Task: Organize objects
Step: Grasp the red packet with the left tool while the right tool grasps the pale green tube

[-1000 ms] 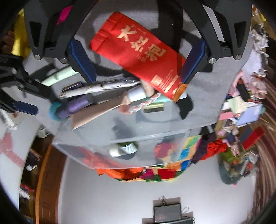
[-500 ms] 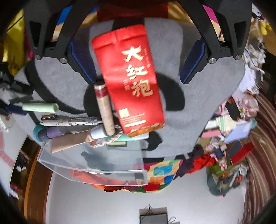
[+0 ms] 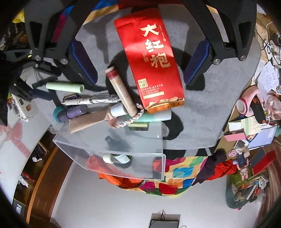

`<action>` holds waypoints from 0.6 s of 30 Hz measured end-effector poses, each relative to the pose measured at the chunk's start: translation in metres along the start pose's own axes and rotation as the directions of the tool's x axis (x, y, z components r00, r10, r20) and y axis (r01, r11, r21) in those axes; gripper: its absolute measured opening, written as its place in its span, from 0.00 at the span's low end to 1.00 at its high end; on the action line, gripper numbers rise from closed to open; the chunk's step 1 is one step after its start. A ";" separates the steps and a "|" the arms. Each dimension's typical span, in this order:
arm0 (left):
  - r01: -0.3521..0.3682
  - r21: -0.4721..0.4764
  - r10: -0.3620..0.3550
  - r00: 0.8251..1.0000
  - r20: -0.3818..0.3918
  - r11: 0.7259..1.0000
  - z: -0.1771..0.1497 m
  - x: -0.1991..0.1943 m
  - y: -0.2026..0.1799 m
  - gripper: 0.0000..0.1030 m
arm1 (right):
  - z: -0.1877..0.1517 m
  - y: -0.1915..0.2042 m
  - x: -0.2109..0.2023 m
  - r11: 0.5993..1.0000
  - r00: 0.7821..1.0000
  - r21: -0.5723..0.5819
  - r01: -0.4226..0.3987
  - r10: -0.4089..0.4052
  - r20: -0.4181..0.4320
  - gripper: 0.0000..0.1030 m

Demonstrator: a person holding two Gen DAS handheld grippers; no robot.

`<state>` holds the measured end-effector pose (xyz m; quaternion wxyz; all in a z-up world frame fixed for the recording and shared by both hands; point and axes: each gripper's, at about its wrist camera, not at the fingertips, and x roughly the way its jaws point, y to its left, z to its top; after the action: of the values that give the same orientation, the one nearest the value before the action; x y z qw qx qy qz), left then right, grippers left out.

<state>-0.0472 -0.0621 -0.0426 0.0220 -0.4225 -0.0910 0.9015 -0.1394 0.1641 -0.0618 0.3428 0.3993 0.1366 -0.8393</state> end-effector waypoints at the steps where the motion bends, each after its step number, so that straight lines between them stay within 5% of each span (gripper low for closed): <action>1: -0.014 -0.003 0.015 1.000 0.006 1.000 0.001 0.000 0.002 0.97 | 0.000 0.000 0.002 1.000 1.000 0.000 -0.002 0.002 -0.002 0.69; 13: -0.136 -0.063 0.134 0.991 -0.030 0.989 0.005 0.036 0.020 0.97 | 0.002 0.000 0.014 1.000 1.000 0.002 -0.004 0.004 -0.013 0.34; 18: -0.185 -0.042 0.185 0.983 0.003 0.982 0.003 0.037 0.016 0.69 | 0.001 0.007 0.011 1.000 1.000 -0.008 -0.021 0.021 -0.008 0.21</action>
<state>-0.0727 -0.0737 -0.0712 -0.0710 -0.4264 -0.0699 0.8990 -0.1402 0.1530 -0.0693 0.3530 0.4024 0.1372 -0.8335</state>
